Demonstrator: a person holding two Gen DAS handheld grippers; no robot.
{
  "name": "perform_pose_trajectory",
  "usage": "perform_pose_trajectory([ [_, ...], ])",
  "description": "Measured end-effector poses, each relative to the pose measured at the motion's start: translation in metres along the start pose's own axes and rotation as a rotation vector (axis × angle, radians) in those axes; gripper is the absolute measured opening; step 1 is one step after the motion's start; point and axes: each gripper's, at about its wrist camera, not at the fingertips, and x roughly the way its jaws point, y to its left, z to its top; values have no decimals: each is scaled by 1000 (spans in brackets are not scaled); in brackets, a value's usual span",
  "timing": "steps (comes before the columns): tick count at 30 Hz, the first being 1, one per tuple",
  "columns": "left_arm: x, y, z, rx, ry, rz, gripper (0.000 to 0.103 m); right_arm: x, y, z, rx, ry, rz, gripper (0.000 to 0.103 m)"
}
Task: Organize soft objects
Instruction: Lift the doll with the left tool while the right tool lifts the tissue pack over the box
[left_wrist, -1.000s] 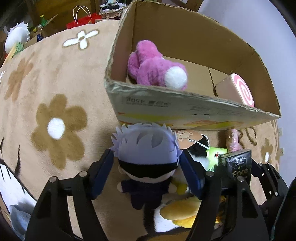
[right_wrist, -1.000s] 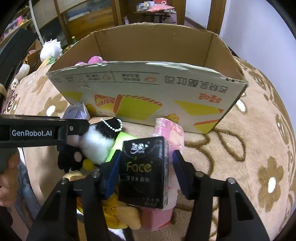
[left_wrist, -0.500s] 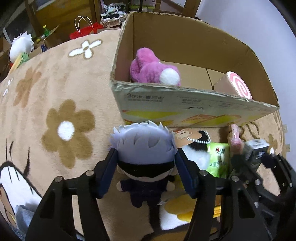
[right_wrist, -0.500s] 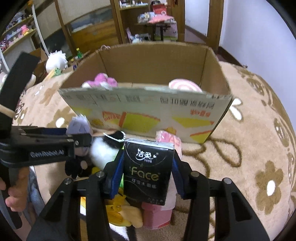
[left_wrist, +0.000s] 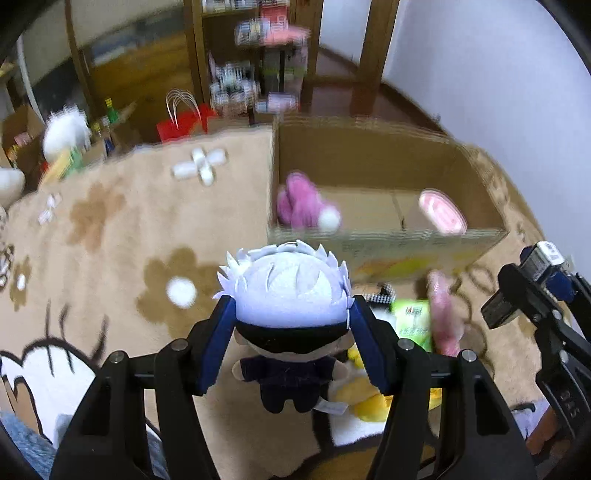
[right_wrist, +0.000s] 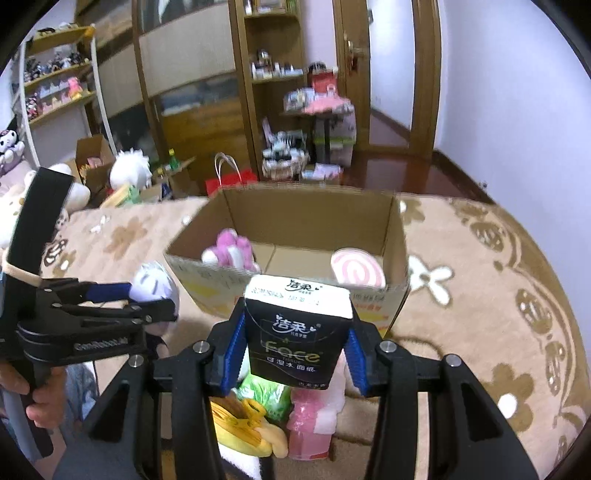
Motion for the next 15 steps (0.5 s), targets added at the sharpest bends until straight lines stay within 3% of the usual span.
perform_pose_trajectory([
  [6,-48,5,14,-37,-188,-36,62,-25,4,15,-16,-105,-5,50],
  [15,-86,7,48,-34,-371,-36,62,-57,-3,37,25,-265,-15,50],
])
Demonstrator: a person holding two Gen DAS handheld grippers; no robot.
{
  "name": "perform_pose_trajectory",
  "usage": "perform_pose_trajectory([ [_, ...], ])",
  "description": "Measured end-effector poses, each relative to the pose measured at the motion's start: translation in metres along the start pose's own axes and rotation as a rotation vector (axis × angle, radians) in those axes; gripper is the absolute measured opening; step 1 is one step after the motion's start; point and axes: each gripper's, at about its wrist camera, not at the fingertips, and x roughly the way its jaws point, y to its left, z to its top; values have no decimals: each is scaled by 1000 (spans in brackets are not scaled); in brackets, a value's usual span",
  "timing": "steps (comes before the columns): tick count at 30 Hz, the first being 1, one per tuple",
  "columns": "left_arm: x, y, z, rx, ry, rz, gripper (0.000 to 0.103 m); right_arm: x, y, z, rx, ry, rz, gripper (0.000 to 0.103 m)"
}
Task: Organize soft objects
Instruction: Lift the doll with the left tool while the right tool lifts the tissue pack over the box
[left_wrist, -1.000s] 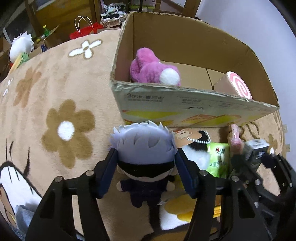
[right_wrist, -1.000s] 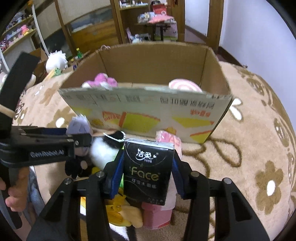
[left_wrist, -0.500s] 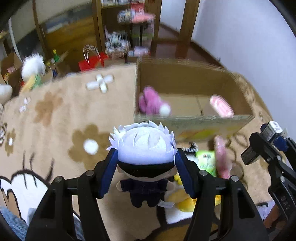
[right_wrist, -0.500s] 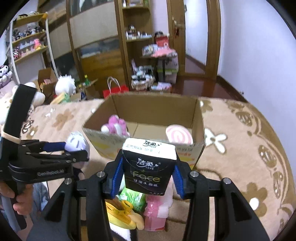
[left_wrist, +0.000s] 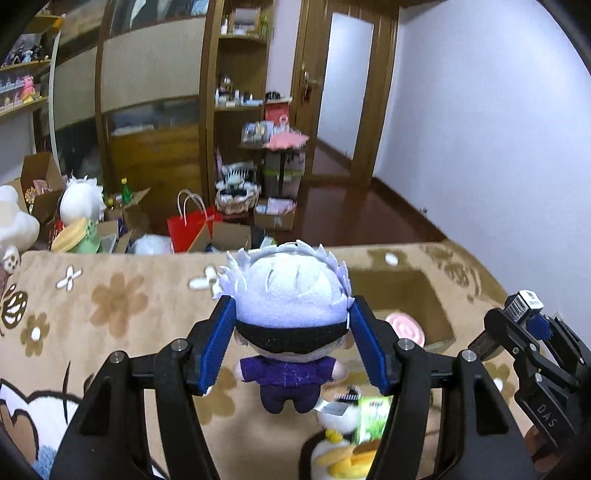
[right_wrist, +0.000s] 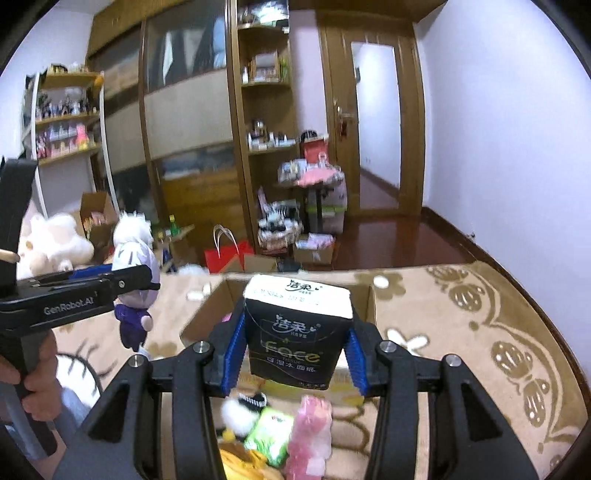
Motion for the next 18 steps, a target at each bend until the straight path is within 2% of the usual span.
perform_pose_trajectory([
  [9,19,-9,17,42,-77,-7,62,7,-3,20,-2,-73,-41,50],
  [18,48,-20,6,125,-79,-27,62,26,-9,20,11,-66,-44,50],
])
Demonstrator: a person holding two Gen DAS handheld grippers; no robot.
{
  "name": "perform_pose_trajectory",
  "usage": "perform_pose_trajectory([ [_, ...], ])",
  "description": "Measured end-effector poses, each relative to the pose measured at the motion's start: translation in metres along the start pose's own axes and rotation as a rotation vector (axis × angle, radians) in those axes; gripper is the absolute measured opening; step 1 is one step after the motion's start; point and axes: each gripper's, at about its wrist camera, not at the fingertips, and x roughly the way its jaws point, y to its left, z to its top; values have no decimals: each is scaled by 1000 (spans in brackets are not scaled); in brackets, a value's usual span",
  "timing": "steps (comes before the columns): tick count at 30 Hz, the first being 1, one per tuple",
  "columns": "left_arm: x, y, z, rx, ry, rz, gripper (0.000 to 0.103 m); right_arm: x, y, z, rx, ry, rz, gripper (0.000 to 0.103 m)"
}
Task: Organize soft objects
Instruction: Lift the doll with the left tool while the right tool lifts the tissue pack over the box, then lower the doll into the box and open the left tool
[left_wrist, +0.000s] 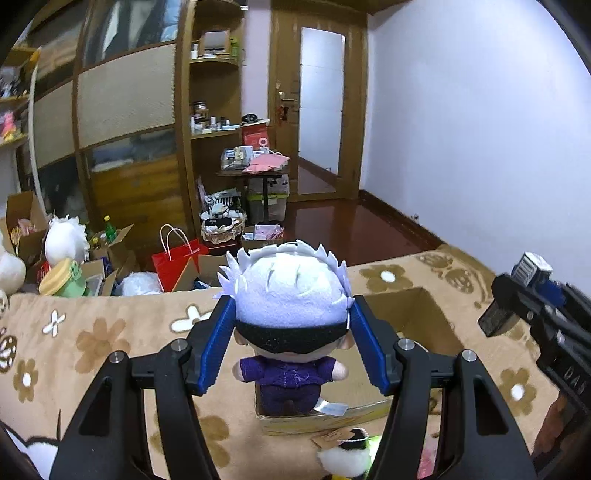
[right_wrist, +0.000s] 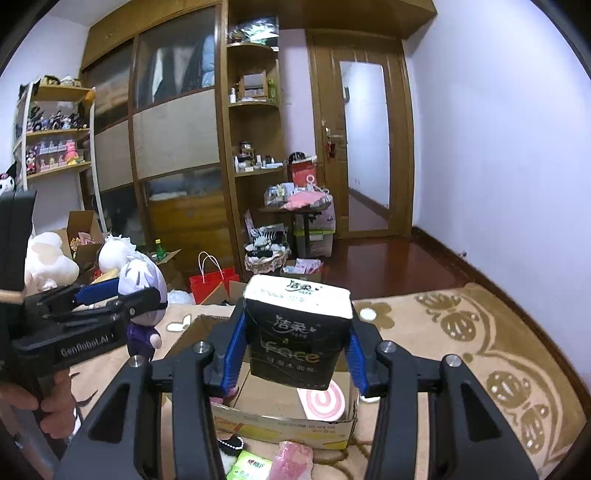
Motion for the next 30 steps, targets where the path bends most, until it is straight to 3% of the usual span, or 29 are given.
perform_pose_trajectory([
  [10,43,0,-15,-8,92,-45,62,30,-9,-7,-5,34,-1,50],
  [21,66,6,-30,-27,175,-61,62,48,-18,-23,-2,80,20,50],
  [30,71,1,-37,-3,177,-55,63,67,-26,-39,25,145,67,50],
])
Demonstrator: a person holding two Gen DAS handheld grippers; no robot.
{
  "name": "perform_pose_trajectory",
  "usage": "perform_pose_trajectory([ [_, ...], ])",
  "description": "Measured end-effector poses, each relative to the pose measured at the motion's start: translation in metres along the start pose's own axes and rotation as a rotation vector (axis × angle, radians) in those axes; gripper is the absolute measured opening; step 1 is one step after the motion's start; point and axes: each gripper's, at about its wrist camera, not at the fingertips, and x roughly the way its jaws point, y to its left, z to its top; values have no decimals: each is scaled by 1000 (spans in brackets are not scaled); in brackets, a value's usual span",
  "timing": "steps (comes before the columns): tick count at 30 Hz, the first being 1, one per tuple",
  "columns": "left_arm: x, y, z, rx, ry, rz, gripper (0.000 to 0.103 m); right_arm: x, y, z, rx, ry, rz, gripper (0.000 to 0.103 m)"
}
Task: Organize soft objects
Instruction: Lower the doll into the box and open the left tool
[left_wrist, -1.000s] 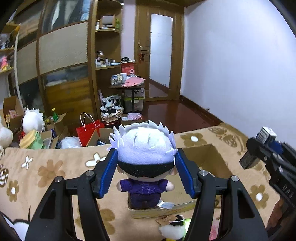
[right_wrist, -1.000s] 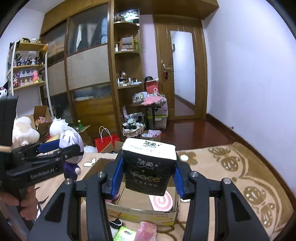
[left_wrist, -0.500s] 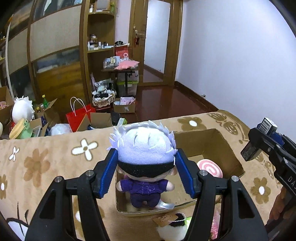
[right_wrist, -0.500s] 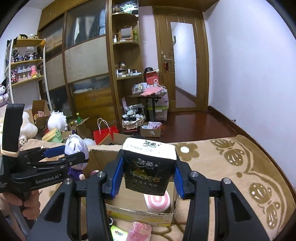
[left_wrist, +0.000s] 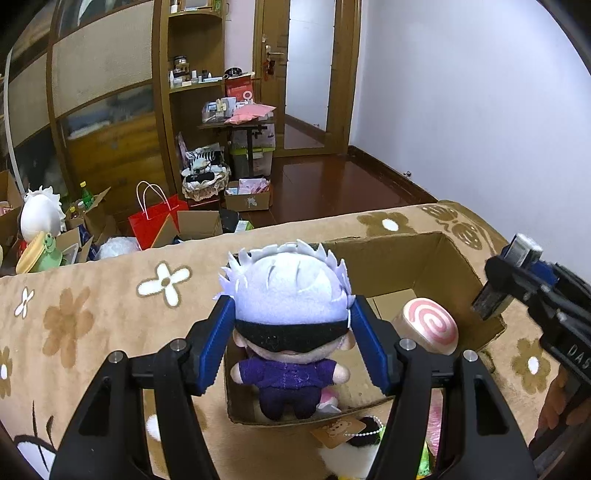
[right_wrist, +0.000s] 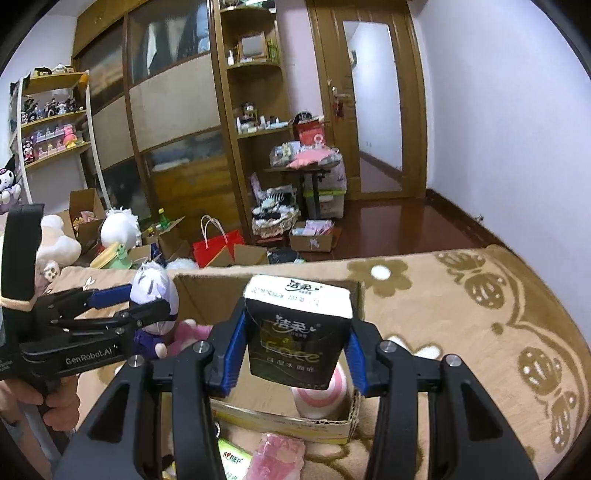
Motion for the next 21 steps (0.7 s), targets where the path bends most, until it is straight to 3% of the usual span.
perform_pose_trajectory([
  [5,5,3,-1,-10,30,-20,63,12,1,-8,-21,46,5,50],
  [12,13,4,-5,18,57,12,64,20,1,-15,-34,78,-5,50],
  [15,12,4,-5,15,53,12,75,22,2,-16,-44,84,1,50],
  [21,11,5,-5,13,63,18,77,26,4,-20,-61,100,18,53],
])
